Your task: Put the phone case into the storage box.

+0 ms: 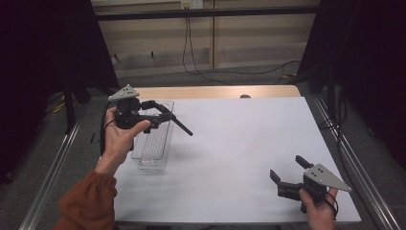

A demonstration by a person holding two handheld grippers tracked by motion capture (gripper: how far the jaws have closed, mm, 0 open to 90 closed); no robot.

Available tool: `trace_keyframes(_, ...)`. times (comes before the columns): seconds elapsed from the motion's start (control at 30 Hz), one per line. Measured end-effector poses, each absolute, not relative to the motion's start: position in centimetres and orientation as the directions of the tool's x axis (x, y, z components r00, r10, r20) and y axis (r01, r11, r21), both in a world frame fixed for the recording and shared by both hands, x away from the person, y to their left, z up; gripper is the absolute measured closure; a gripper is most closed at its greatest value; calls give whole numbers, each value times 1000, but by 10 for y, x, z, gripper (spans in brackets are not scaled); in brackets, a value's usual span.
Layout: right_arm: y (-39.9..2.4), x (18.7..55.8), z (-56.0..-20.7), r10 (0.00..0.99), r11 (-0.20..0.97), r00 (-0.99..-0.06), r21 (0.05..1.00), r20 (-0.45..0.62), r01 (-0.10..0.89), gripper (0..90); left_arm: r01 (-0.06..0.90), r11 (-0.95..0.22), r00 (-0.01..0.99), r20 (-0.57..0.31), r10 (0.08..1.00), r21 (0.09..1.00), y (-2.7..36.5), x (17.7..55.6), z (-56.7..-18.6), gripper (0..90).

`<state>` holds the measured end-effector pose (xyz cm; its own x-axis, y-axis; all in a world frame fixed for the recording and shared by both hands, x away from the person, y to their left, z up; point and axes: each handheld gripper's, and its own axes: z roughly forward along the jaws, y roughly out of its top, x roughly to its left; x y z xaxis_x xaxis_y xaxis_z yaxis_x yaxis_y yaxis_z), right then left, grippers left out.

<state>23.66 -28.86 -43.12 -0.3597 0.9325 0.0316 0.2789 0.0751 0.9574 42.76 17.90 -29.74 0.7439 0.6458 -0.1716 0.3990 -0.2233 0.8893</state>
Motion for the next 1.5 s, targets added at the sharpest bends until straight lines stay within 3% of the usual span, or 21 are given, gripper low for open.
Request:
trace_keyframes(0.8, -288, 236, -434, 926, 73, -377, 961, 35, 268, 0, 431, -159, 626, -168, 762, 888, 217, 455, -281, 150)
trace_keyframes(1.5, -287, 236, -434, 921, 83, -388, 962, 26, 261, 0, 480, -130, 512, -157, 845, 867, 221, 479, -284, 149)
